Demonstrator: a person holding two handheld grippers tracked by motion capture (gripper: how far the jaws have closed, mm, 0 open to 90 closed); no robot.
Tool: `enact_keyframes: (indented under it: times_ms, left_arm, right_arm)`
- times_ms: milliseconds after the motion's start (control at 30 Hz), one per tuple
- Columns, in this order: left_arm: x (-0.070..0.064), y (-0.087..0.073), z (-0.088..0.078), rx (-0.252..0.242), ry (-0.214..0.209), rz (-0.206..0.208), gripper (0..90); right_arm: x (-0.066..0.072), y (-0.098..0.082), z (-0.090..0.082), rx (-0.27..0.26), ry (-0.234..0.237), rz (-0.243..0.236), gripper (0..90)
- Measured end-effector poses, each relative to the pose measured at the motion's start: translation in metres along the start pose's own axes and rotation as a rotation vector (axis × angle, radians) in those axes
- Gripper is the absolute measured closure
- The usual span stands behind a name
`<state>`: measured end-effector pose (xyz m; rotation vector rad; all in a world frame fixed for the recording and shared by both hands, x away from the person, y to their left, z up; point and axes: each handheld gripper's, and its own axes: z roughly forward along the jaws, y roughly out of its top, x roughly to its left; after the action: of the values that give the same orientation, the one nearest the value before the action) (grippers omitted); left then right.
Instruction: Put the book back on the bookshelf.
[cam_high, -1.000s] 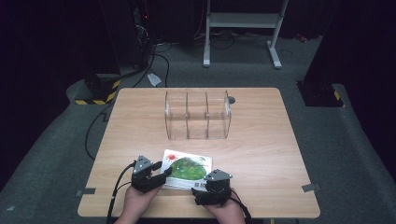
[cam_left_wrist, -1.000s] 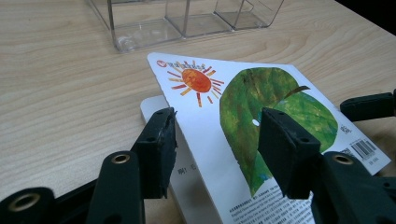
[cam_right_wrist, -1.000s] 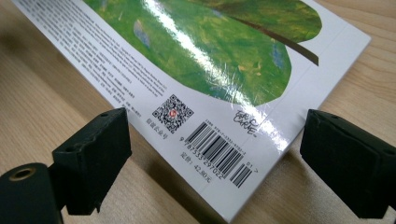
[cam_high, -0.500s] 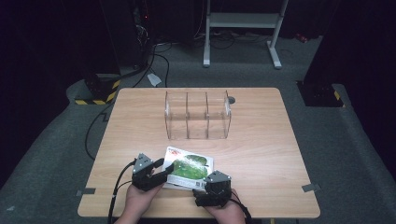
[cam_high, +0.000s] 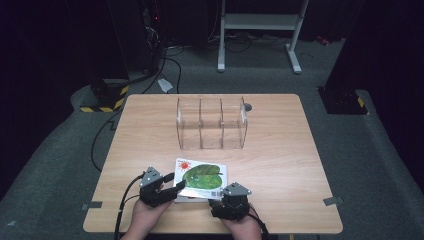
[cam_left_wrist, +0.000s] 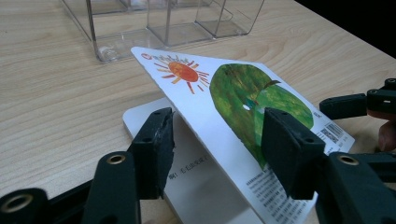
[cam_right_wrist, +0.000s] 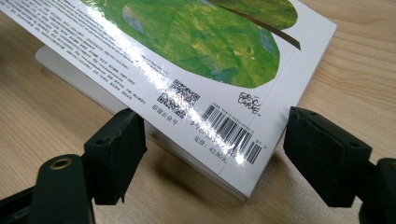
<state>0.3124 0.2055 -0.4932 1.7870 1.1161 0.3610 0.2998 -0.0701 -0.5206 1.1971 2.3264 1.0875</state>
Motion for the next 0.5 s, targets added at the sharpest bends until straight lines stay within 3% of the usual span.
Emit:
enact_keyframes:
  times_ms: [233, 300, 500]
  left_arm:
    - [0.009, 0.004, 0.016, 0.036, -0.050, -0.075, 40.3]
    - [0.010, 0.006, 0.020, 0.045, -0.064, -0.080, 40.3]
    - [0.008, 0.007, 0.022, 0.055, -0.071, -0.018, 44.3]
  right_arm:
    - [0.000, 0.000, 0.000, 0.006, -0.005, -0.003, 21.4]
    - [0.000, 0.000, 0.001, 0.010, -0.007, -0.010, 21.3]
    - [-0.003, -0.003, -0.003, 0.015, 0.009, -0.005, 24.3]
